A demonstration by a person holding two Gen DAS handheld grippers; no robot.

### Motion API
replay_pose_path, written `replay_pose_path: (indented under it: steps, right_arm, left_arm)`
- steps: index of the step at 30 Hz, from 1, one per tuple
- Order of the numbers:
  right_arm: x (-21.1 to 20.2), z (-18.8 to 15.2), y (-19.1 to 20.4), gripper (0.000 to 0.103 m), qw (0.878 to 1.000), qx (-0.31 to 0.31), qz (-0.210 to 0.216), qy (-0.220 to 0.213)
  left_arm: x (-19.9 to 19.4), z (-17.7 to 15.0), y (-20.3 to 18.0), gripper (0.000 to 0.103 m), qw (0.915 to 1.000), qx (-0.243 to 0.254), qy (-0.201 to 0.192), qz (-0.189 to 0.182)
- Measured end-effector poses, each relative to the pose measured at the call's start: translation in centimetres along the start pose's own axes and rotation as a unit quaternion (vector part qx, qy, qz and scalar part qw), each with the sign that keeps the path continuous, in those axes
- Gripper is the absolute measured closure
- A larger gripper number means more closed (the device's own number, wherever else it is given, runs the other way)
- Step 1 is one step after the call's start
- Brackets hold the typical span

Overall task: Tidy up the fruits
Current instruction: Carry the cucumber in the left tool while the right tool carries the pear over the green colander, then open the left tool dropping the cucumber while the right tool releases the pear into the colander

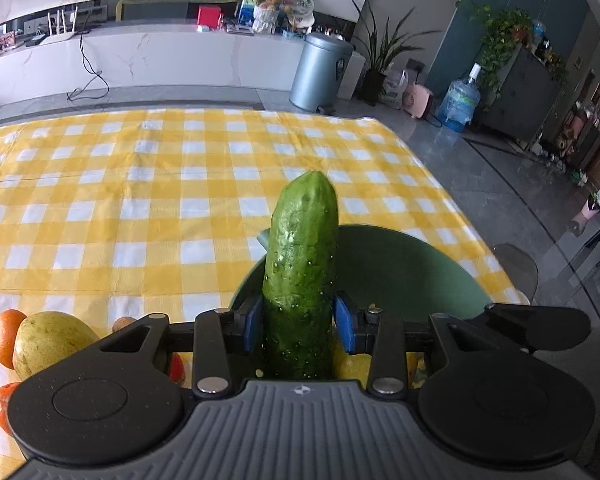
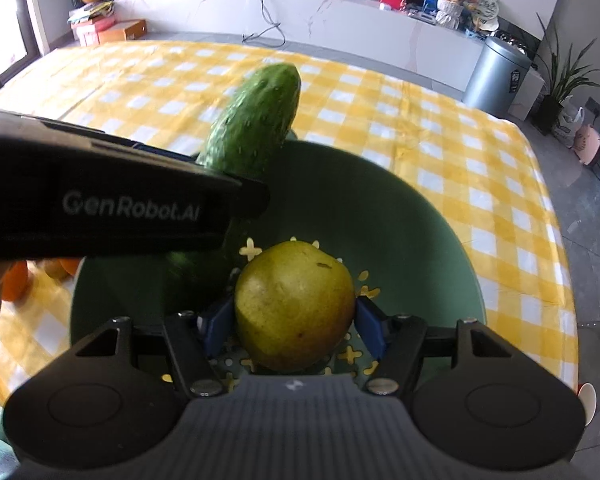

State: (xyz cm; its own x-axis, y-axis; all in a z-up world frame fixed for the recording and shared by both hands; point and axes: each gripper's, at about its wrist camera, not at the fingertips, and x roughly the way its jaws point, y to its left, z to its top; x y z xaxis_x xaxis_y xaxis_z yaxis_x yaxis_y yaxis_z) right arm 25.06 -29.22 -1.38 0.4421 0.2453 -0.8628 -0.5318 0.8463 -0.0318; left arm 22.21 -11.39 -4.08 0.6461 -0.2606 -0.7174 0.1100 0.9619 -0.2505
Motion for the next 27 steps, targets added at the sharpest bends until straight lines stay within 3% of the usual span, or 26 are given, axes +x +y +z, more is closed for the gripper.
replay_pose_path:
  steps: [9, 13, 14, 17, 23, 27]
  right_arm:
    - [0.5, -0.2, 0.0, 0.04, 1.0, 0.004, 0.0, 0.014]
    - [0.8, 0.2, -0.2, 0.04, 1.0, 0.001, -0.006, 0.018]
    - [0.7, 0.3, -0.1, 0.038, 1.0, -0.003, -0.013, 0.016]
    - [-0.1, 0.5, 0.2, 0.021, 0.999, -0.011, -0.031, 0.001]
    - [-1.5, 0.5, 1.2, 0.02, 0.999, -0.029, -0.042, -0.008]
    - [-2.5, -0.1, 2.5, 0.018, 0.997, -0.033, -0.063, -0.014]
  left_arm:
    - [-0.2, 0.3, -0.2, 0.059, 1.0, 0.004, 0.005, -0.008]
    - [-0.5, 0.3, -0.5, 0.048, 0.9997, 0.021, 0.01, 0.001]
    - [-0.6, 0.2, -0.6, 0.048, 0.9997, 0.023, 0.011, 0.003]
    - [-1.2, 0.1, -0.5, 0.047, 0.9997, 0.02, 0.01, -0.003]
    - [-3.3, 0.3, -0.7, 0.04, 0.9996, 0.02, -0.003, -0.018]
    - [-5.3, 0.3, -0.7, 0.04, 0.9995, 0.028, -0.01, -0.002]
